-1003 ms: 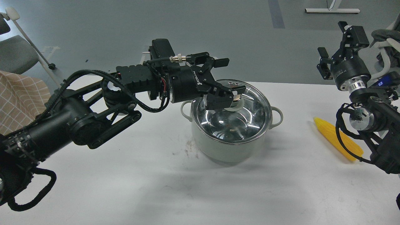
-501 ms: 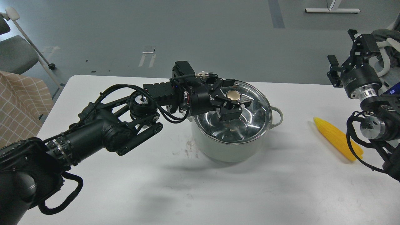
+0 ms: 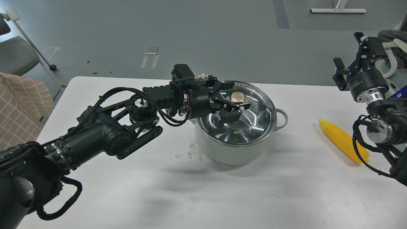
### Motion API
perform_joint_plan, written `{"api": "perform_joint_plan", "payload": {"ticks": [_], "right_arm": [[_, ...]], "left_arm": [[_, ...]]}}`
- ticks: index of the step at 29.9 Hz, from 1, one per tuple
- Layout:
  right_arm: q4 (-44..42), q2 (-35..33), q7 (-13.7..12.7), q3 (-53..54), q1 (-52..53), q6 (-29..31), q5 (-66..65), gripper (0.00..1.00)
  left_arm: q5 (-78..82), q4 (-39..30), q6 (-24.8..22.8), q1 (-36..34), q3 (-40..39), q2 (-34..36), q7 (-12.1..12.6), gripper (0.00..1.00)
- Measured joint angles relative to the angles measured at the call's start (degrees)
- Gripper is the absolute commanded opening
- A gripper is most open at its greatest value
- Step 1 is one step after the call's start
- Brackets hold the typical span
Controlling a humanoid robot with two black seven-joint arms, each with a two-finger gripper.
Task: Open pot and put corn in
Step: 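Grasp the brass knob with the left gripper and lift the glass lid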
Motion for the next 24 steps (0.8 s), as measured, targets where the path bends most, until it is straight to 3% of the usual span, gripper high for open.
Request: {"api": "perform_joint_plan", "payload": {"ticks": [1,4,8,13,24], "right_arm": [[0.00,0.02,0.00,0.00,-0.07,0.00,0.00,1.00],[0.00,0.02,0.00,0.01,-0.17,0.00,0.00,1.00],[-0.09,0.02,0.00,0.17,-0.19,0.00,0.00,1.00],[-0.11,-0.04,0.00,0.25,-0.20,0.00,0.00,1.00],[-0.11,-0.16,0.00,0.27,-0.15,0.00,0.00,1.00]], "left_arm": [[0.00,0.00,0.00,0.13,0.00,0.00,0.00,0.87],[0.00,0.00,0.00,0.76,0.00,0.10,-0.04,0.71],[0.00,0.01,0.00,1.35,0.00,0.31,-0.04,0.30],[-0.01,0.00,0.00,1.40,-0.05,0.33,-0.03,0.02],[-0.01,-4.37,-0.12,-0.96,-1.64,3.46,-0.04,0.00]]}}
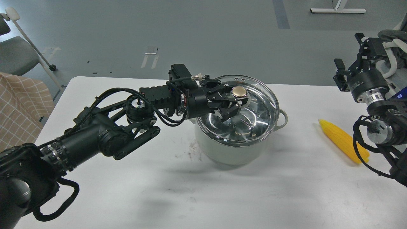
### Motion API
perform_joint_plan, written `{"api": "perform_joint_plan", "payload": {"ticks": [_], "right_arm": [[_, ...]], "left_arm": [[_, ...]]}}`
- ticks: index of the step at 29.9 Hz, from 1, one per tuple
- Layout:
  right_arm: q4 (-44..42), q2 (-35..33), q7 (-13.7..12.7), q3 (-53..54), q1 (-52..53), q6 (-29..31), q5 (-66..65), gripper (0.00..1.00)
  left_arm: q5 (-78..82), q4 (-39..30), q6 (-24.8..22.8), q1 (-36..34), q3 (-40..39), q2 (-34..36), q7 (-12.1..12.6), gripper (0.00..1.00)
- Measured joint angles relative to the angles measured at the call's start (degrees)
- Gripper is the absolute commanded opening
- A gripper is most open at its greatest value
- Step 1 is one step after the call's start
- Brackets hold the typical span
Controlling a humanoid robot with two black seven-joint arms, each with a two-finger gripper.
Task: Open pot and put corn in
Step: 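Grasp the brass knob with the left gripper and lift the glass lid, then carry the glass lid beside the pot and lower it onto the table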
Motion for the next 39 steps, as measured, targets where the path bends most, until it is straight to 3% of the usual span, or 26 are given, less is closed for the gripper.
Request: {"api": "perform_joint_plan", "payload": {"ticks": [4,9,17,21,26,31,39], "right_arm": [[0.22,-0.74,0.00,0.01,0.03,0.00,0.00,1.00],[0.95,-1.81,0.00,0.02,-0.16,0.00,0.00,1.00],[1.16,-1.96,0.00,0.02,-0.29,0.00,0.00,1.00],[1.18,-1.95,0.00,0.02,-0.55,0.00,0.00,1.00],[1.18,-1.92,0.00,0.01,-0.85,0.02,0.00,1.00],[1.23,-1.92,0.00,0.01,-1.26,0.08,-0.01,1.00],[1.25,-1.92,0.00,0.00,-1.51,0.09,-0.08,1.00]], "left_arm": [[-0.01,-5.72,0.00,-2.20,-0.60,7.00,-0.09,0.00],[0.01,-12.39,1.84,-1.14,-3.20,20.85,-0.37,0.00],[0.00,-15.20,12.98,12.97,-4.59,37.58,-1.67,0.00],[0.00,-13.94,18.09,24.96,-8.62,39.13,-2.17,0.00],[0.00,-9.26,22.93,33.56,-10.63,38.41,-2.44,0.00],[-2.82,-2.63,26.82,36.80,-10.51,35.24,-3.17,0.00],[-8.79,3.84,28.12,38.30,-9.76,31.33,-4.03,0.00]]}}
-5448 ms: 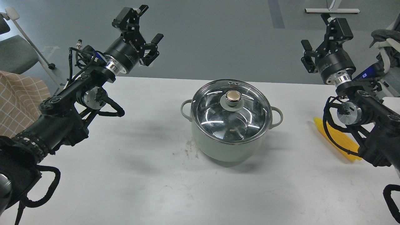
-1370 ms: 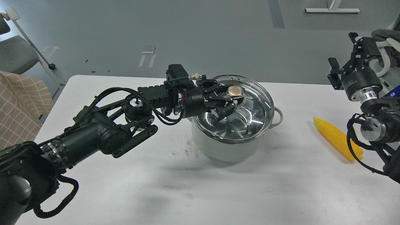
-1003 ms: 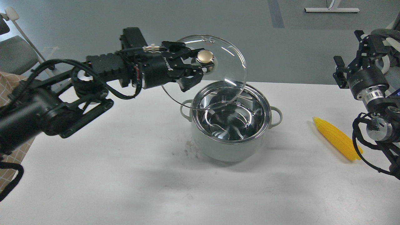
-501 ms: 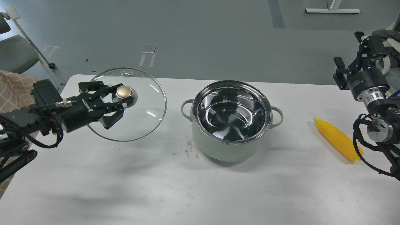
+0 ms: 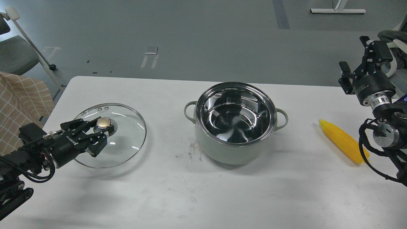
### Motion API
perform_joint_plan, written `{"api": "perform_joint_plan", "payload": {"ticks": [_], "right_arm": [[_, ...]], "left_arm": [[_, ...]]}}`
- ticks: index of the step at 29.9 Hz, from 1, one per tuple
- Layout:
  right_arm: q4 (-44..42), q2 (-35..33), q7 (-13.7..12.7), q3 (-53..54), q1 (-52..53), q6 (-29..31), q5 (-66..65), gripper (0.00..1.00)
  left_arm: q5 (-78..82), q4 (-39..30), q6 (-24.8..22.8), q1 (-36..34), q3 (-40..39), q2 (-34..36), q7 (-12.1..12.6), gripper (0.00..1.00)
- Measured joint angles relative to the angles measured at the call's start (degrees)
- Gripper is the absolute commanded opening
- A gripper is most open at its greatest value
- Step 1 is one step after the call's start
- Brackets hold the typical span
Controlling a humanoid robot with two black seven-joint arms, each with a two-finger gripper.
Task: Open pot and put corn in
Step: 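Carry the glass lid beside the pot and lower it onto the table, then release the lid and raise the left gripper away from it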
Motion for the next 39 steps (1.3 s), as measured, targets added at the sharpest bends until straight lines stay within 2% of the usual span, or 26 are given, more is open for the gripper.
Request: {"api": "perform_joint_plan", "payload": {"ticks": [3,4,5,8,9,14,16,18,20,25,32,37,39], "right_arm": [[0.10,0.03,0.00,0.00,-0.28,0.00,0.00,1.00],[0.12,0.03,0.00,0.00,-0.33,0.00,0.00,1.00],[0.13,0.03,0.00,0.00,-0.40,0.00,0.01,1.00],[0.30,0.03,0.00,0.00,-0.61,0.00,0.01,1.00],[0.48,0.03,0.00,0.00,-0.67,0.00,0.01,1.00],[0.76,0.02,0.00,0.00,-1.03,0.00,0.01,1.00],[0.78,0.01,0.00,0.00,-1.07,0.00,0.01,1.00],[0.79,0.01,0.00,0.00,-1.08,0.00,0.00,1.00],[0.79,0.00,0.00,0.00,-1.13,0.00,0.00,1.00],[0.79,-0.01,0.00,0.00,-1.17,-0.01,0.00,1.00],[0.82,-0.02,0.00,0.00,-1.16,-0.01,-0.05,1.00],[2.08,-3.36,0.00,-1.07,-0.43,0.04,-2.01,1.00],[3.17,-5.68,0.00,-1.91,-0.04,0.08,-4.37,1.00]], "left_arm": [[-0.54,3.09,1.45,0.46,0.10,-2.43,-0.09,0.00],[-0.56,4.05,2.08,0.73,0.14,-2.99,-0.08,0.03],[-0.62,4.90,2.91,1.03,0.15,-3.48,-0.07,0.10],[-0.71,6.37,4.33,1.51,0.15,-4.84,-0.07,0.18],[-0.72,6.62,4.47,1.55,0.15,-5.22,-0.07,0.18],[-0.72,7.32,4.67,1.67,0.15,-5.83,-0.02,0.41],[-0.75,7.79,4.67,1.69,0.15,-5.86,-0.02,0.44],[-0.76,8.04,4.68,1.69,0.13,-5.92,-0.07,0.54],[-0.76,8.14,4.68,1.69,0.14,-5.94,-0.13,0.70],[-0.76,8.20,4.68,1.71,0.22,-5.95,-0.69,0.87],[-3.38,7.08,4.64,1.22,-0.40,-5.52,-0.76,0.91],[-17.79,0.74,4.64,-1.54,-1.01,-2.04,-0.76,0.92],[-24.57,-2.30,3.26,-3.63,-1.05,-0.47,-0.77,0.92]]}}
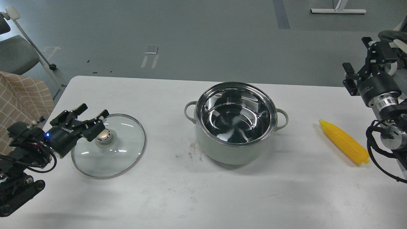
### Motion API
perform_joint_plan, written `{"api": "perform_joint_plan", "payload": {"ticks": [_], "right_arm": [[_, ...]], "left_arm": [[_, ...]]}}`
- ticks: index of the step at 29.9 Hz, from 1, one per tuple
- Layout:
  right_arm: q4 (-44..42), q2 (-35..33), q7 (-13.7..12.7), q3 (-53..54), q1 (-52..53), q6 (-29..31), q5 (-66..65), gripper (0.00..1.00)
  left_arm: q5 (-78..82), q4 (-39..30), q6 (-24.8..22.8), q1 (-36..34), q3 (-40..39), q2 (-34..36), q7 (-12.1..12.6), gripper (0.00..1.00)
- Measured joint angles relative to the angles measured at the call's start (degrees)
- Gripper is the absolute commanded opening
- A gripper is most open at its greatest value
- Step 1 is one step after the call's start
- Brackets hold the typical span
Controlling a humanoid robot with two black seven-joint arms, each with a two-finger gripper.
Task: Open pot and put corn in
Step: 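Release the lid and raise the left gripper away from it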
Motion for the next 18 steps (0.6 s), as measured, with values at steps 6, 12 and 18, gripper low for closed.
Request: {"api": "perform_joint_plan", "payload": {"ticks": [6,12,18], "right_arm": [[4.75,-9.03,0.00,-3.67,1.45,0.14,-12.42,1.00],[7.68,-16.90,0.00,-12.37,4.35,0.15,-35.04,1.00],[7.41,-20.66,0.01,-19.89,4.81,-2.87,-63.21,1.00]], "left_arm": [[-25.19,-8.14,-11.48,-7.96,-1.33,3.11,0.01,0.92],[-47.41,-11.34,-25.46,-12.25,-5.71,2.85,0.01,0.92],[-58.65,-12.26,-35.41,-12.39,-11.05,1.39,0.01,0.92]]}}
